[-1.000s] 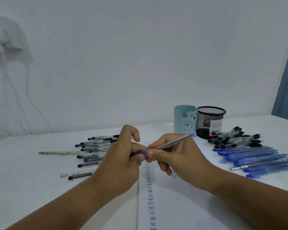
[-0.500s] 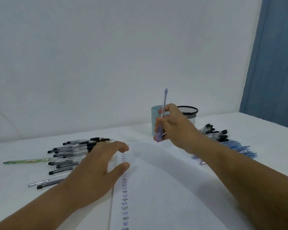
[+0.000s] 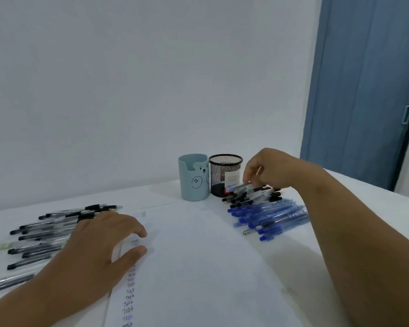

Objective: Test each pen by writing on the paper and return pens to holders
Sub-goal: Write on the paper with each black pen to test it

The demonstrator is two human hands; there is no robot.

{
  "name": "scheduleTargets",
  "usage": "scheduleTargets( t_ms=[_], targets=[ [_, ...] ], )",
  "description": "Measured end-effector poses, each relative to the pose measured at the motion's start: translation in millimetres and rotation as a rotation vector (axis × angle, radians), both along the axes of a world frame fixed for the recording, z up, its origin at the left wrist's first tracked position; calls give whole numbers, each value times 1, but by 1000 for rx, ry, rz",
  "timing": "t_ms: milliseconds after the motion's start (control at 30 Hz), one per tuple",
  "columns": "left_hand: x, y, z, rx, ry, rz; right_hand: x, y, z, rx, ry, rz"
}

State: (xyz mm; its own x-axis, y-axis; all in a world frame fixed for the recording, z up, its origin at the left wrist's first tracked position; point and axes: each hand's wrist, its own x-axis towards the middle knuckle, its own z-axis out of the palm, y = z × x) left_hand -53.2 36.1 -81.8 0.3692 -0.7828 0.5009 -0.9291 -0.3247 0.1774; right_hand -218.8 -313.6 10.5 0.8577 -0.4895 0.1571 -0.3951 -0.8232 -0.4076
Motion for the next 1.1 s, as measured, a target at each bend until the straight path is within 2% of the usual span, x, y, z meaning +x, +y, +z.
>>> scheduleTargets(
  t_ms=[133, 333, 533, 733, 800, 933, 1100],
  targets=[
    [5, 2, 0, -33, -3, 34, -10, -6, 6, 2, 212, -21],
    [7, 3, 0, -15, -5, 59, -10, -3, 5, -46, 363, -38],
    [7, 4, 5, -25, 4, 85, 2, 11, 3, -65, 208, 58],
    [21, 21, 28, 69, -4, 150, 38, 92, -16, -118, -95, 330],
    [25, 32, 39, 146, 62, 156, 51, 120, -28, -97, -150, 470],
    [36, 51, 53, 345, 222, 179, 76, 160, -49, -73, -144, 651],
    [45, 61, 54, 398, 283, 177, 97, 182, -65, -159, -18, 768]
  ],
)
